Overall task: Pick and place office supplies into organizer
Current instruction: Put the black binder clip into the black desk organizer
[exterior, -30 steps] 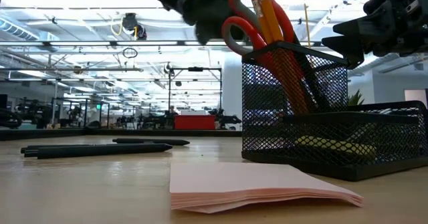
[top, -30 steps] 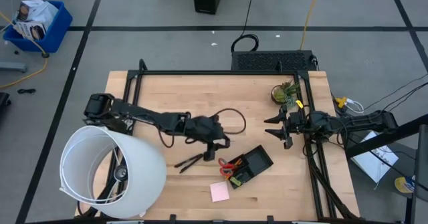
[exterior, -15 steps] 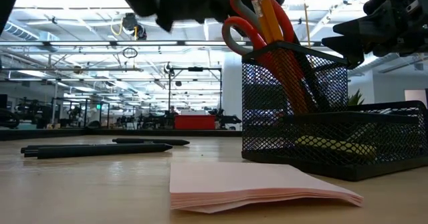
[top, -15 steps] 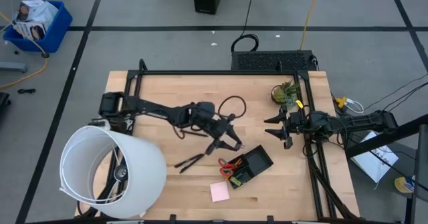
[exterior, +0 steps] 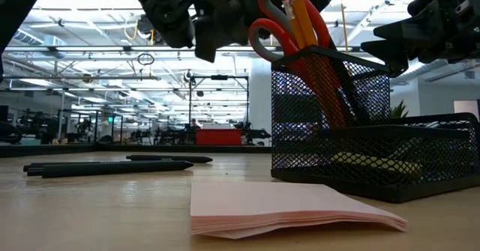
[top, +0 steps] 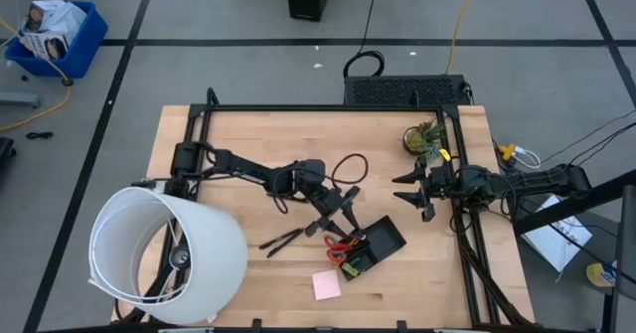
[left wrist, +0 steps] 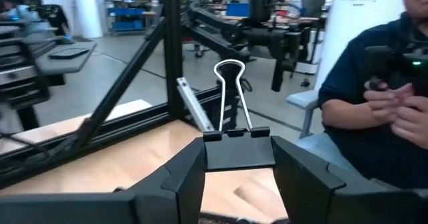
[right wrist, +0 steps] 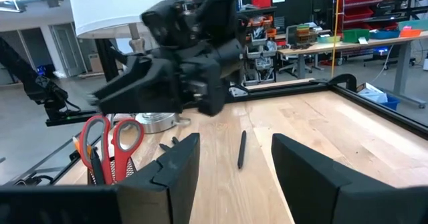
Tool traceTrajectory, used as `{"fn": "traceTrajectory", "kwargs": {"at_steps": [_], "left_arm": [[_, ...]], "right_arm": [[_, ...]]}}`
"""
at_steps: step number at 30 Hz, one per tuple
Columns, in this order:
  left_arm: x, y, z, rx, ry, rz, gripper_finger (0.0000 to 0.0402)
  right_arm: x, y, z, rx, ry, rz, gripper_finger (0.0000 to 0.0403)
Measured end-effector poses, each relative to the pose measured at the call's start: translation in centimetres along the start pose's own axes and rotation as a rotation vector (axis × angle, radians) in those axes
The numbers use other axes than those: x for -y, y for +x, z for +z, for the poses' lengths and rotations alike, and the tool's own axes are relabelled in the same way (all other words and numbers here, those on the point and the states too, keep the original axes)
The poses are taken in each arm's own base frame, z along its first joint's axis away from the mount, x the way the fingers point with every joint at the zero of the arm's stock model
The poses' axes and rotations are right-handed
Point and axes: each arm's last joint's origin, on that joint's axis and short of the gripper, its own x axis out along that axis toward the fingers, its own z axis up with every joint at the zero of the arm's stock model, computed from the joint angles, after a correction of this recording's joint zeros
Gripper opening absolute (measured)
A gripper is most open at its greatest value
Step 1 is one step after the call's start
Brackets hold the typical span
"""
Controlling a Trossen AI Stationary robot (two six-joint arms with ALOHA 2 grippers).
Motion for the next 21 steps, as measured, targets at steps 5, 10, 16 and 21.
{"fn": "traceTrajectory", "kwargs": {"at_steps": [5, 10, 16, 21], "left_arm": [[-0.1, 1.3, 0.1, 0.012, 0.053, -0.08, 0.0147], [-0.5, 3.1, -0.5, 0.003, 0.046, -0.151, 0.0148], [-0.4, 5.6, -0.2, -0.011, 0.072, -0.204, 0.0173], [-0.3, 7.3, -0.5, -0.035, 0.109, -0.234, 0.015]], "right_arm": [[0.0, 0.0, 0.0, 0.0, 0.0, 0.0, 0.0183], [0.0, 0.0, 0.0, 0.0, 0.0, 0.0, 0.0183], [0.0, 0.0, 0.0, -0.001, 0.0, 0.0, 0.0183], [0.0, 0.0, 0.0, 0.0, 0.0, 0.0, 0.0183]]}}
